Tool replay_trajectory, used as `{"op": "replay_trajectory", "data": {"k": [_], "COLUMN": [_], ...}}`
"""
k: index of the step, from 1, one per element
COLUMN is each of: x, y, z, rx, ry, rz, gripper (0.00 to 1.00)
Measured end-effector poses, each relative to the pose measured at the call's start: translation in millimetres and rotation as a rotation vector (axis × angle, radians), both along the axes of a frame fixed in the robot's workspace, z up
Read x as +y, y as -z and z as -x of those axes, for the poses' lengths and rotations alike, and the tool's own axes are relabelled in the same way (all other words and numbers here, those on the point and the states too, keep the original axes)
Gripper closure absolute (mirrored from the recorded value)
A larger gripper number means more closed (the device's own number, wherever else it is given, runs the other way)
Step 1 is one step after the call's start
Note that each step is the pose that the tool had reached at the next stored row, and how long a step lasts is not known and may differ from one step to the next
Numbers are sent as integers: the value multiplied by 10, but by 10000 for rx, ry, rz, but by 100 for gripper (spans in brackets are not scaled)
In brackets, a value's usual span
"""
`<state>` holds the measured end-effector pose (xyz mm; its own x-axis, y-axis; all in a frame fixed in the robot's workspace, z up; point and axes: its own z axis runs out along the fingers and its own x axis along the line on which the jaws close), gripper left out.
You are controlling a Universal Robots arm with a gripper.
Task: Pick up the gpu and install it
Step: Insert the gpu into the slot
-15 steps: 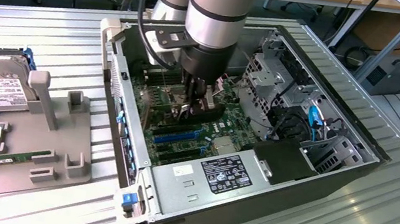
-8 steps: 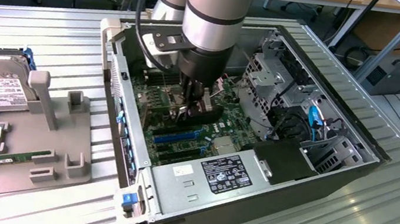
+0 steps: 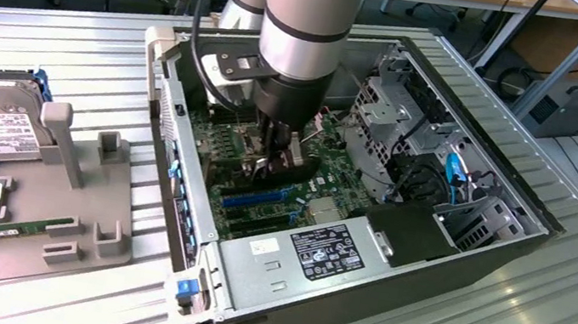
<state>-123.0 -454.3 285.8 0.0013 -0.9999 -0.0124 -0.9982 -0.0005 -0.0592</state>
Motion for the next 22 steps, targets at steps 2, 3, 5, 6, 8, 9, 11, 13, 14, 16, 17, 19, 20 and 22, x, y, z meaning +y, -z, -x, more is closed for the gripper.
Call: {"op": "replay_trajectory", "data": {"k": [2, 3, 5, 6, 8, 9, 11, 13, 14, 16, 17, 19, 20, 22], "x": [-3, -4, -4, -4, -4, -4, -4, -4, -4, -4, -5, -8, -10, -21], "y": [14, 23, 40, 43, 54, 59, 65, 72, 75, 83, 87, 95, 99, 110], "z": [7, 10, 17, 17, 22, 26, 28, 28, 28, 28, 28, 29, 29, 29], "rx": [1, 2, 3, 2, 1, 2, 2, 1, 1, 1, 1, 2, 2, 1], "ry": [0, 0, 0, 0, 0, 0, -1, 0, 0, 0, -1, 0, 2, 2], "rz": [5, 8, 11, 12, 11, 22, 39, 49, 52, 60, 69, 90, 100, 128], "gripper": [73, 73, 73, 73, 73, 73, 73, 73, 73, 73, 73, 73, 73, 73]}}
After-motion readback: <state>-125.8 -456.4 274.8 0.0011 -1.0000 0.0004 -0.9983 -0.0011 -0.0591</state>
